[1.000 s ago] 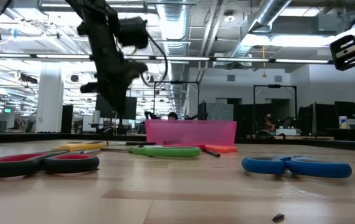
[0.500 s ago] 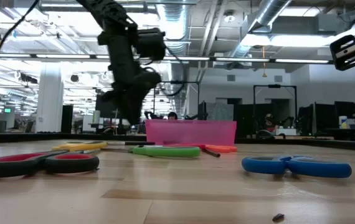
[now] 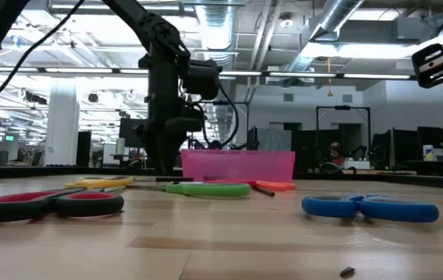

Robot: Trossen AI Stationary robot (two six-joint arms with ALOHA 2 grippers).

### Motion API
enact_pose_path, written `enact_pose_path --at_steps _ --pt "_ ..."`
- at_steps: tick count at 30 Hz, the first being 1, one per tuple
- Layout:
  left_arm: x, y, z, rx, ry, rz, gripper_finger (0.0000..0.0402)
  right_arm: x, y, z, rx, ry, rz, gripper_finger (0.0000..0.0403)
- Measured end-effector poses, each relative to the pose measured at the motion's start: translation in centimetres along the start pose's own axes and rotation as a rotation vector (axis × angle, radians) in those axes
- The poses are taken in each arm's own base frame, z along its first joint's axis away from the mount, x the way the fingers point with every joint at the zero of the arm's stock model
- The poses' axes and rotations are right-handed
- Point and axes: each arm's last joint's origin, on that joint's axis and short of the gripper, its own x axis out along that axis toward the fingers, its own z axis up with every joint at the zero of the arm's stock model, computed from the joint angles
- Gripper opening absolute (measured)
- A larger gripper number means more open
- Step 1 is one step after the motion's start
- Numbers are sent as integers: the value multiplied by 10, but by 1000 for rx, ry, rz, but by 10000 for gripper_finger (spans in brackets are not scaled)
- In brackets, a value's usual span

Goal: Pick & Place Paint Supplies
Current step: Put the silver brush into the red bin

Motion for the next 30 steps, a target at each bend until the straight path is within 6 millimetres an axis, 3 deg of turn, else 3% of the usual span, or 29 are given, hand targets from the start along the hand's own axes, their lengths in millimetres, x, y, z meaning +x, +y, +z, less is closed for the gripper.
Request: enact_pose_path --at_steps 6,16,23,30 --pt "2 3 1 8 5 20 190 0 0 0 0 0 0 8" --pt "-14 6 2 100 -54 26 185 0 0 0 0 0 0 9" --pt "0 4 6 149 -51 21 175 0 0 0 0 0 0 9" --pt "27 0 6 165 36 6 173 0 0 0 0 0 1 9"
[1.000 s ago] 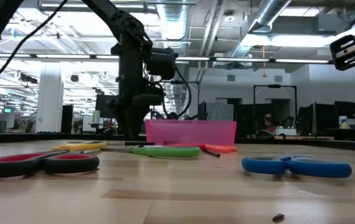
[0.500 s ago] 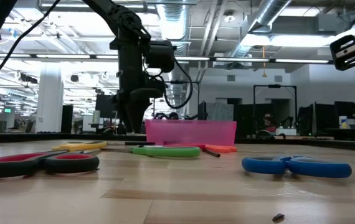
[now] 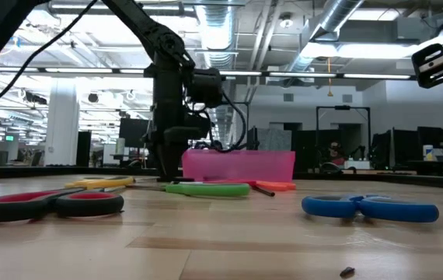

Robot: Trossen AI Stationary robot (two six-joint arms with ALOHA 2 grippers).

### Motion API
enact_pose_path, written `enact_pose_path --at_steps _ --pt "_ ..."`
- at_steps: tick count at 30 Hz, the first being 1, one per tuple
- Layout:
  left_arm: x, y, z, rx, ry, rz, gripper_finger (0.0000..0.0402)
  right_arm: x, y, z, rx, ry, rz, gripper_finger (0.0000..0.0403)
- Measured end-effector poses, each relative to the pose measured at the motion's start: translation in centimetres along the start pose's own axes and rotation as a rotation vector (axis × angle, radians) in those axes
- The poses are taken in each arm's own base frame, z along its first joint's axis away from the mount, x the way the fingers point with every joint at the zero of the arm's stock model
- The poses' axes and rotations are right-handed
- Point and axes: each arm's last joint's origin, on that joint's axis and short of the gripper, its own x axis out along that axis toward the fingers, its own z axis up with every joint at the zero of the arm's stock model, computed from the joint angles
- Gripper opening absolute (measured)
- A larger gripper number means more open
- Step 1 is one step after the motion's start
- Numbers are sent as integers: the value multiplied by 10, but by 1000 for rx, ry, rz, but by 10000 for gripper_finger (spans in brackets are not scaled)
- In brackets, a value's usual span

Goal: Pick & Place Paint Supplies
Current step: Put the silver brush into the red bin

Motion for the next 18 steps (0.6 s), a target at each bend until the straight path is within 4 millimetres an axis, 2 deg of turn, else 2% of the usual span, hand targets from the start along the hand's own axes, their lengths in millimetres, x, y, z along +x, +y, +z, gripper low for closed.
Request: enact_pose_path --at_steps 4,10,18 --pt "7 -2 0 2 35 -38 140 0 0 0 0 -1 0 9" --pt "5 -12 -3 22 18 -24 24 0 0 0 0 -1 0 8" --pt "4 -19 -5 18 15 -19 9 0 0 0 0 0 0 8"
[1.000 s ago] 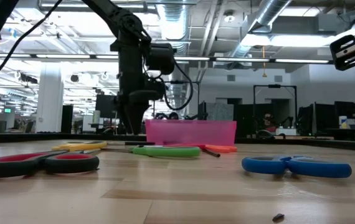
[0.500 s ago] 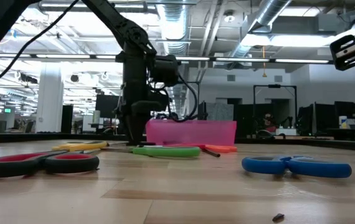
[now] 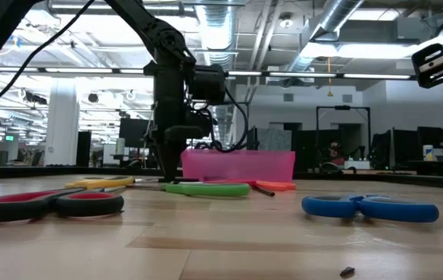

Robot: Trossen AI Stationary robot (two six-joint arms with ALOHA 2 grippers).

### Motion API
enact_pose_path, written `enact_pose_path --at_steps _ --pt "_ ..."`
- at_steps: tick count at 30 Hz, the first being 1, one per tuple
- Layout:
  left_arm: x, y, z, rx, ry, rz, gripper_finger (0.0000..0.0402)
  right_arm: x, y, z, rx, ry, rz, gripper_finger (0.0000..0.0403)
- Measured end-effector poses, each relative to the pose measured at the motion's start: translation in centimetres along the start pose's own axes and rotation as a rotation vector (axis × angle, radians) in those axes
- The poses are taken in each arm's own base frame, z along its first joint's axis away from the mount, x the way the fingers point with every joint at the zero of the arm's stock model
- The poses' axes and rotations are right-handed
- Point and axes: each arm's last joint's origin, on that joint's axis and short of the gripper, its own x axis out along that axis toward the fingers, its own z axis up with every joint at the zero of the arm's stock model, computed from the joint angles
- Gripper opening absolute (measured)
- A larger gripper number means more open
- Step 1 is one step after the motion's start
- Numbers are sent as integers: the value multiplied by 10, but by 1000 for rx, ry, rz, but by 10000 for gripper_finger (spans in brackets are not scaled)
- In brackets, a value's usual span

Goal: Pick & Place Paint Supplies
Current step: Put the silver brush into the red bin

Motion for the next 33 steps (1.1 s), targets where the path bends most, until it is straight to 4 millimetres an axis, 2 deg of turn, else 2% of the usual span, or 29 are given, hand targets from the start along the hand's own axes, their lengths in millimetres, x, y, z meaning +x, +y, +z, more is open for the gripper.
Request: enact_pose_path --at_steps 7,10,14,20,28,30,33 --pt "-22 1 -5 -25 -41 -44 6 0 0 0 0 0 0 8" --pt "-38 2 -3 -29 -103 -69 6 0 0 0 0 0 0 8" --pt "-44 2 -4 -34 -121 -80 6 0 0 0 0 0 0 8" --pt "-63 0 -4 -69 -185 -188 3 0 0 0 0 0 0 8" --pt "-117 1 -8 -123 -397 -365 4 0 0 0 0 0 0 8" --pt "-131 4 -12 -131 -442 -368 4 0 0 0 0 0 0 8" --pt "-140 9 -16 -169 -470 -330 3 0 0 0 0 0 0 8"
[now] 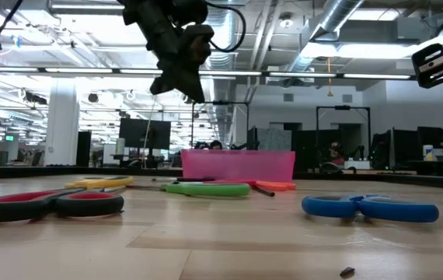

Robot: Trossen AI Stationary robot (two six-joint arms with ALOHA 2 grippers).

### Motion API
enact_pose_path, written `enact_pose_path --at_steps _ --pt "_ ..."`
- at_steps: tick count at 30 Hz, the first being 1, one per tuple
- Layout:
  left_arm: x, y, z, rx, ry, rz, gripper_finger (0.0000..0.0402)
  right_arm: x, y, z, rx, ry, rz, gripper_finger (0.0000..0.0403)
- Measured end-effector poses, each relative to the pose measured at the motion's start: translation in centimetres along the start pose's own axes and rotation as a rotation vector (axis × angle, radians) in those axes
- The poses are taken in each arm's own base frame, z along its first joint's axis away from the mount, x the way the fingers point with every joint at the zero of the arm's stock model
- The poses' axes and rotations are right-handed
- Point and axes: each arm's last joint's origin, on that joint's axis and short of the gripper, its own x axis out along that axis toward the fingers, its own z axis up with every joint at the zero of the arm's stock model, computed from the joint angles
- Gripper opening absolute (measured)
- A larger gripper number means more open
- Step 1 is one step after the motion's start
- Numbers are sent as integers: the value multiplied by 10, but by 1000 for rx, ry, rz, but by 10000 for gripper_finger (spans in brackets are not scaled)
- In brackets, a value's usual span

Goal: Pick & Place Paint Supplies
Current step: Put the silver brush into the red bin

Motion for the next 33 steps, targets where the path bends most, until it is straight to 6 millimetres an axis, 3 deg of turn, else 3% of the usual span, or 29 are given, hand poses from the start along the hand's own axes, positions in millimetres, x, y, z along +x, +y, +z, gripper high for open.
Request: enact_pose_path --at_steps 5,18,22,26,30,33 --pt "-3 9 -6 -17 48 102 2 0 0 0 0 0 0 8" --pt "32 58 -56 -44 253 314 16 0 0 0 0 0 0 8" --pt "35 60 -53 -23 214 284 73 0 0 0 0 0 0 8" --pt "38 55 -47 35 157 239 157 0 0 0 0 0 0 8" --pt "51 59 -50 35 203 252 235 0 0 0 0 0 0 8" --pt "65 65 -53 29 243 275 270 0 0 0 0 0 0 8"
